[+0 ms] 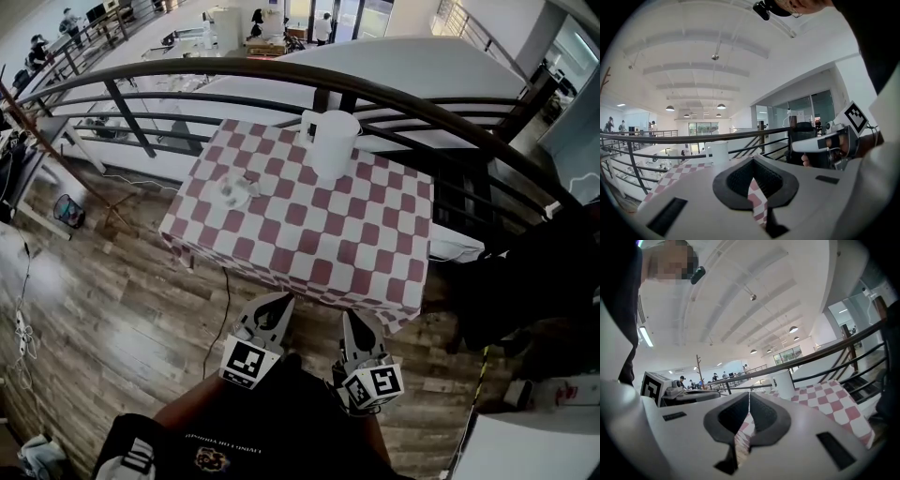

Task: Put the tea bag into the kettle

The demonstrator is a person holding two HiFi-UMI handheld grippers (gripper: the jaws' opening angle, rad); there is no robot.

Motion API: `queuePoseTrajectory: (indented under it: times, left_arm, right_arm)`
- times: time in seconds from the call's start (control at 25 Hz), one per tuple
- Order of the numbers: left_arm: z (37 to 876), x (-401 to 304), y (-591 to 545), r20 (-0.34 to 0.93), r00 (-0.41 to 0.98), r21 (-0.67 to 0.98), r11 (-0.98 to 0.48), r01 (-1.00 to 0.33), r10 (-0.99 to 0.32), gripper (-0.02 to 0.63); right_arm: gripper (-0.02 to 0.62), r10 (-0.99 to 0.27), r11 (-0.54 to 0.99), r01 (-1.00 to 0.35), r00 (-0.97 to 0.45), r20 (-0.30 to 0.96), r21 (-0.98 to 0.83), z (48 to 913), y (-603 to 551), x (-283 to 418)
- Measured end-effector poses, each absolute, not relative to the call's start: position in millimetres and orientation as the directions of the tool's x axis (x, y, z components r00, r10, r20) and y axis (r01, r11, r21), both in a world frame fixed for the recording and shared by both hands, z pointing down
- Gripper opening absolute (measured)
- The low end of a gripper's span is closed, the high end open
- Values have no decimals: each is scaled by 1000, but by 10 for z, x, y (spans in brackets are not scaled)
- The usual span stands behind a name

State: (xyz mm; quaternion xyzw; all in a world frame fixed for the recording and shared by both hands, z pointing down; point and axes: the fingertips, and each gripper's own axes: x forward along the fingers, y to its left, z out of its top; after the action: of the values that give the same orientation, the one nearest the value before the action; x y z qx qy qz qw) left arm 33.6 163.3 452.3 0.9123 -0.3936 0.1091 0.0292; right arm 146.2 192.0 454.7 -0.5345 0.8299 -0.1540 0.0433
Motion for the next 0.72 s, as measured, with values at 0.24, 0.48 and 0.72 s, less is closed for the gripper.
queuePoseTrajectory:
  times: [0.24, 0.48, 0.72]
  left_arm:
    - [4521, 309, 1100, 221, 678, -28, -699, -714, -701, -2]
    - [4592, 110, 517, 241, 666, -16, -689, -725, -706, -2]
    - [4638, -63, -20, 244, 671, 1, -691, -723, -701, -2]
  right_arm:
    - [17, -905, 367, -882, -412, 107, -294, 4568, 1403, 1440]
    - [17, -898, 375, -882, -422, 123, -286, 4572, 809, 1250]
    - [17, -903, 363, -891, -408, 135, -272, 4585, 293, 1099]
